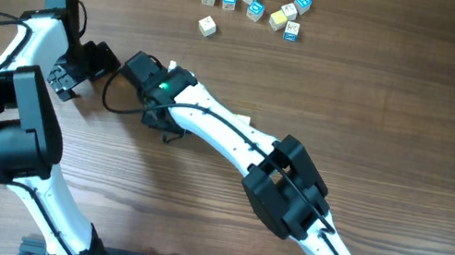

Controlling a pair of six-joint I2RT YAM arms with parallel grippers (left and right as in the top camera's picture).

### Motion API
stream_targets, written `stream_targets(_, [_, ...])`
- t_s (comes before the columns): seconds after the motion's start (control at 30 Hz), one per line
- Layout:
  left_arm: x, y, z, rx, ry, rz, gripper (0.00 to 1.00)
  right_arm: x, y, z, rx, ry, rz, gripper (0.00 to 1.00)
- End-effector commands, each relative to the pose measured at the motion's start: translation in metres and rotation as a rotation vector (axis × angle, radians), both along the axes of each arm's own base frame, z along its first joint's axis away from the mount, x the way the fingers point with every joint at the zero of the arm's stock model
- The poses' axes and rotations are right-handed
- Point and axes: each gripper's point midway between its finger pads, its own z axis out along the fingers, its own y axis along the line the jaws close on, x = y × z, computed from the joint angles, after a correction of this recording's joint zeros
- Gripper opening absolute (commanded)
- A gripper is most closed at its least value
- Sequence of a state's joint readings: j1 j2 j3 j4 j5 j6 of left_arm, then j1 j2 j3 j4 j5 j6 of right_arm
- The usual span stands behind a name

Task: Form a horizontal line
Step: 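Lower the A block onto the table left of the row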

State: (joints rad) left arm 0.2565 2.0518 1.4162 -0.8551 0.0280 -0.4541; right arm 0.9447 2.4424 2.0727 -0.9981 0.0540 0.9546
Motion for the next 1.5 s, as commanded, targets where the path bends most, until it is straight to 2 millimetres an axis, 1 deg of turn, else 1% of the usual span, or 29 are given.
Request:
stream_targets(0.0, [-0.001, 0.000, -0.005, -0.010, 0.008, -0.002, 1.00, -0.001, -0.007, -0.013, -0.030, 0.015, -0.047, 0.32])
stream_targets(0.07, [-0.001, 0.000, -0.005, -0.010, 0.008, -0.002, 1.00, -0.004, -0.004, -0.013, -0.017, 0.034, -0.044, 0.41])
stream_targets(0.1, [-0.001, 0.000, -0.005, -0.010, 0.008, -0.002, 1.00, -0.005, -0.004, -0.013, -0.015, 0.038, -0.041, 0.44])
stream_targets(0.13, [-0.001, 0.000, -0.005, -0.010, 0.008, -0.002, 1.00, -0.005, -0.005, -0.013, -0.017, 0.039, -0.041, 0.43])
stream_targets(0.23, [-0.001, 0.000, -0.005, -0.010, 0.008, -0.002, 1.00, -0.003, -0.005, -0.011, -0.019, 0.031, -0.045, 0.36])
stream_targets(0.3, [-0.001, 0.000, -0.005, -0.010, 0.008, -0.002, 1.00, 0.003, -0.007, -0.006, -0.020, 0.013, -0.054, 0.29])
stream_targets(0.37, [-0.001, 0.000, -0.005, -0.010, 0.008, -0.002, 1.00, 0.007, -0.009, -0.002, -0.019, 0.000, -0.061, 0.25])
stream_targets(0.47, [-0.001, 0.000, -0.005, -0.010, 0.008, -0.002, 1.00, 0.009, -0.011, -0.001, -0.021, -0.005, -0.065, 0.25])
stream_targets(0.7, [-0.001, 0.000, -0.005, -0.010, 0.008, -0.001, 1.00, 0.022, -0.018, 0.000, -0.035, -0.044, -0.088, 0.25])
stream_targets(0.8, [-0.001, 0.000, -0.005, -0.010, 0.008, -0.001, 1.00, 0.024, -0.019, 0.000, -0.036, -0.043, -0.091, 0.27])
stream_targets(0.83, [-0.001, 0.000, -0.005, -0.010, 0.008, -0.002, 1.00, 0.022, -0.019, 0.000, -0.035, -0.037, -0.087, 0.33])
stream_targets(0.87, [-0.001, 0.000, -0.005, -0.010, 0.008, -0.001, 1.00, 0.019, -0.017, 0.000, -0.027, -0.024, -0.082, 0.36])
stream_targets(0.97, [-0.001, 0.000, -0.005, -0.010, 0.008, -0.002, 1.00, 0.017, -0.016, -0.001, -0.022, -0.011, -0.081, 0.43])
stream_targets(1.03, [-0.001, 0.000, -0.005, -0.010, 0.008, -0.002, 1.00, 0.008, -0.010, -0.001, 0.009, 0.039, -0.069, 0.49])
stream_targets(1.1, [-0.001, 0.000, -0.005, -0.010, 0.008, -0.002, 1.00, 0.001, -0.007, 0.000, 0.031, 0.078, -0.059, 0.53])
stream_targets(1.17, [-0.001, 0.000, -0.005, -0.010, 0.008, -0.002, 1.00, -0.005, -0.005, 0.009, 0.053, 0.102, -0.049, 0.51])
stream_targets(1.27, [-0.001, 0.000, -0.005, -0.010, 0.008, -0.001, 1.00, -0.005, -0.003, 0.038, 0.092, 0.078, -0.022, 0.41])
stream_targets(1.33, [-0.001, 0.000, -0.005, -0.010, 0.008, -0.002, 1.00, -0.012, 0.006, 0.054, 0.152, 0.100, 0.024, 0.31])
stream_targets(1.4, [-0.001, 0.000, -0.005, -0.010, 0.008, -0.001, 1.00, -0.011, 0.009, 0.058, 0.168, 0.086, 0.067, 0.11])
stream_targets(1.43, [-0.001, 0.000, -0.005, -0.010, 0.008, -0.002, 1.00, -0.007, 0.015, 0.060, 0.186, 0.059, 0.106, 0.04])
stream_targets(1.47, [-0.001, 0.000, -0.005, -0.010, 0.008, -0.002, 1.00, -0.001, 0.022, 0.063, 0.212, 0.023, 0.146, 0.04])
